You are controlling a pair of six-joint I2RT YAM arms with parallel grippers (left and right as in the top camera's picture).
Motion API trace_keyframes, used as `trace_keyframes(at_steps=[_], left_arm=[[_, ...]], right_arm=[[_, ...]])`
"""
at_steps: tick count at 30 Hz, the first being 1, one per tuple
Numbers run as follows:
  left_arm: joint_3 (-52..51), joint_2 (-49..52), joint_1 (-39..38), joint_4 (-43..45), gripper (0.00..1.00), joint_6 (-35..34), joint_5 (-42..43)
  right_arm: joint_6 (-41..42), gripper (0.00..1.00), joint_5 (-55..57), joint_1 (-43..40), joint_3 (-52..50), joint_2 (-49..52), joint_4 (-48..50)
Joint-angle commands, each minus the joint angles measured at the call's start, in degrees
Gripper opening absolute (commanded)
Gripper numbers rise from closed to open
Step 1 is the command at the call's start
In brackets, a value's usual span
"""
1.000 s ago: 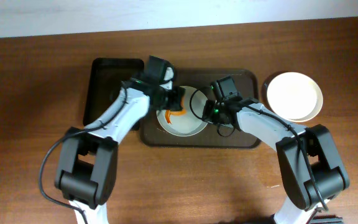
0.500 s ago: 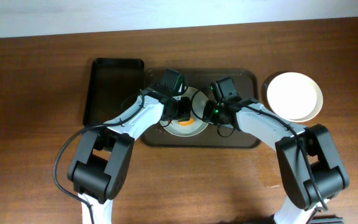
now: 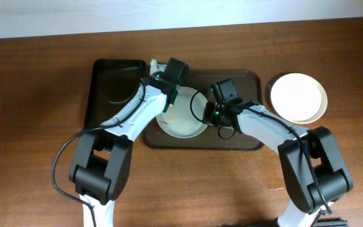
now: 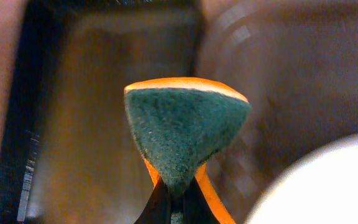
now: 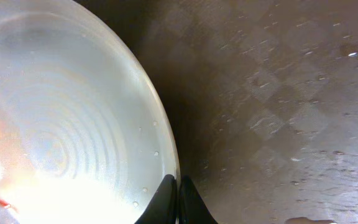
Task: Clean dirty plates on tray and stack at the side
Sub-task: 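Scrub the sauced last plate with the sponge in the left gripper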
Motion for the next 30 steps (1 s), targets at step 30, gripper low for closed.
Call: trace_keyframes(at_steps=[30], left_arm=[[1.3,6.3,-0.8,0.0,0.00,0.3,45.8]], right_arm=[[1.3,0.04,13.8,1.7,6.4,0.4,-13.2]])
